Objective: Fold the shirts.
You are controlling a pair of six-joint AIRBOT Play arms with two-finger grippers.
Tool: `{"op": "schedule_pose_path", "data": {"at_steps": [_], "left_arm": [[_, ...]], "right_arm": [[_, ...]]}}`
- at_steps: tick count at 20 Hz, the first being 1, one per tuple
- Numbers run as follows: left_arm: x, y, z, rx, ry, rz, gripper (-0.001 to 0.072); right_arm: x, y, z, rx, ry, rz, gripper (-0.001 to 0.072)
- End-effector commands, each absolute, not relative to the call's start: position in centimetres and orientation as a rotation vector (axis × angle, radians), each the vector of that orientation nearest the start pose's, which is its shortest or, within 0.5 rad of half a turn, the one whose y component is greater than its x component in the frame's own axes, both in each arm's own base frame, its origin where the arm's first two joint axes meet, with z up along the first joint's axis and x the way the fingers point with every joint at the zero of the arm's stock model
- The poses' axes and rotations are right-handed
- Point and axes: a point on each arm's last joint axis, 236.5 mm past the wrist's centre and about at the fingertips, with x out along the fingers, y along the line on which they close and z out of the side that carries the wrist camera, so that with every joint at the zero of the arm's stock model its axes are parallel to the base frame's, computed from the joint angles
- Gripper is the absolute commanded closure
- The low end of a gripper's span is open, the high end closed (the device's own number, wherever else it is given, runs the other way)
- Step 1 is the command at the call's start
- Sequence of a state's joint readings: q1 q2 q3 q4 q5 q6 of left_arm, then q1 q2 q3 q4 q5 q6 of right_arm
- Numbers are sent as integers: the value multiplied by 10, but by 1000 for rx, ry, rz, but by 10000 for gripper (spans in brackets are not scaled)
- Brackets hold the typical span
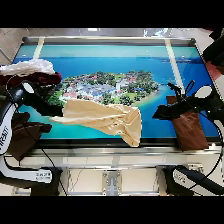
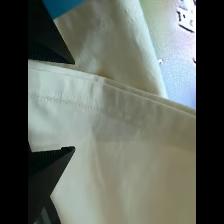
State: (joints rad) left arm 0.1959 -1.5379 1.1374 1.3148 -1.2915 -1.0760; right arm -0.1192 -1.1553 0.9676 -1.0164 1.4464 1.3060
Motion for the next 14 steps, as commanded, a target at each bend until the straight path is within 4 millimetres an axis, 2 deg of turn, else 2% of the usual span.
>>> {"op": "schedule_pose_path", "data": {"at_steps": [1,2,3,4,5,7,9,10,13,14], "left_arm": [[335,6,-92,-52,1608,-401,299],[335,5,-92,-54,1608,-402,381],[335,4,-91,-60,1608,-404,496],[333,2,-91,-67,1615,-411,667],[331,1,-90,-70,1622,-418,695],[331,1,-90,-71,1626,-419,694],[331,1,-90,-72,1625,-419,695],[331,1,-90,-72,1625,-418,695],[330,1,-90,-73,1626,-418,695],[330,1,-90,-72,1627,-419,695]], "right_arm": [[286,90,13,382,1468,462,434],[289,90,13,382,1454,456,434],[292,89,13,382,1442,450,435],[294,89,12,382,1436,446,435],[293,89,10,383,1438,445,434],[287,95,-2,366,1454,462,425],[284,113,-16,342,1450,486,226],[289,126,-20,324,1414,499,203],[328,159,-17,244,1217,491,209],[334,166,-20,225,1198,481,209]]}}
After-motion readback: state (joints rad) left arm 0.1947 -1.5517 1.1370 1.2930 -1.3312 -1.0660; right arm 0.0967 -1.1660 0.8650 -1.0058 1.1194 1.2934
